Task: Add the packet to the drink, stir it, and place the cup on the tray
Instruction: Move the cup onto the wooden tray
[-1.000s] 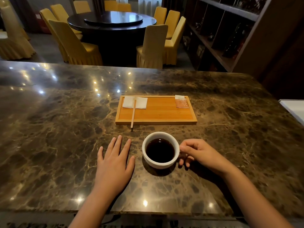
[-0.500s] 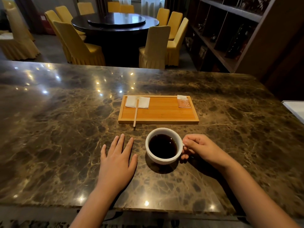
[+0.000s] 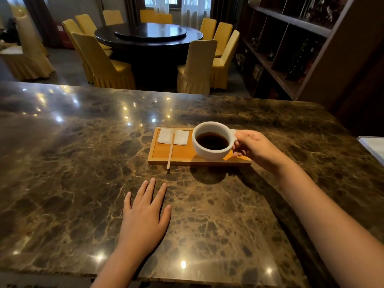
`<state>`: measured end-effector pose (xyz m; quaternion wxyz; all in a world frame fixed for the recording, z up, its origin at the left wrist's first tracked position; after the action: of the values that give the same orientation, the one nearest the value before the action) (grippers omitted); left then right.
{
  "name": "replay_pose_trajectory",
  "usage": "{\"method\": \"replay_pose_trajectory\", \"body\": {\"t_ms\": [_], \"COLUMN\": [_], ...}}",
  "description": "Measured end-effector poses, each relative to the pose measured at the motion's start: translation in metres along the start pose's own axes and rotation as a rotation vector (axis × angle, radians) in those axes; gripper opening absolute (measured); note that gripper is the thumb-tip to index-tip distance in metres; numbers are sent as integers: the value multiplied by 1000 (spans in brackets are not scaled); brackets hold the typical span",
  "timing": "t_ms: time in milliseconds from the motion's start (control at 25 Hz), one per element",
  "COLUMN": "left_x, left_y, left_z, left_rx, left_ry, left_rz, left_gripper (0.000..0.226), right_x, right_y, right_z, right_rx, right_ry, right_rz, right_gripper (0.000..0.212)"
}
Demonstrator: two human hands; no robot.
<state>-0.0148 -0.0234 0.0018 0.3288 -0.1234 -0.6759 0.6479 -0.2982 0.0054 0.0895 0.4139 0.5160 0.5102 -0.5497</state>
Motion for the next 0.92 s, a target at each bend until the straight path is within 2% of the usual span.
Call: {"method": "replay_pose_trajectory", "body": {"t_ms": [200, 640, 920], "left_x": [-1, -1, -1], "left_y": [2, 3, 3], "left_z": [0, 0, 0], "left_rx": [23, 33, 26], "left_ry": [1, -12, -12], "left_rz": [9, 6, 7], "left_gripper": [57, 56, 57], "right_x": [13, 26, 30], "right_y": [-13, -11, -8], "right_z": [37, 54, 58], "right_rx": [36, 8, 153], "right_ry": [51, 109, 143], "right_rz": [-121, -128, -279], "right_gripper": [35, 38, 37]}}
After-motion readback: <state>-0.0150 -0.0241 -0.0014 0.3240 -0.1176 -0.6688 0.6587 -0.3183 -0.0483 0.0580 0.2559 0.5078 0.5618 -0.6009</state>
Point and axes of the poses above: each hand's wrist, its own z-axis towards the middle knuckle, its own y-axis out of the palm, x = y × z, the point moved 3 cm from there along z, towards the middle knuckle, and after that the axes turned 8 degrees about -x, right-handed, at the moved point
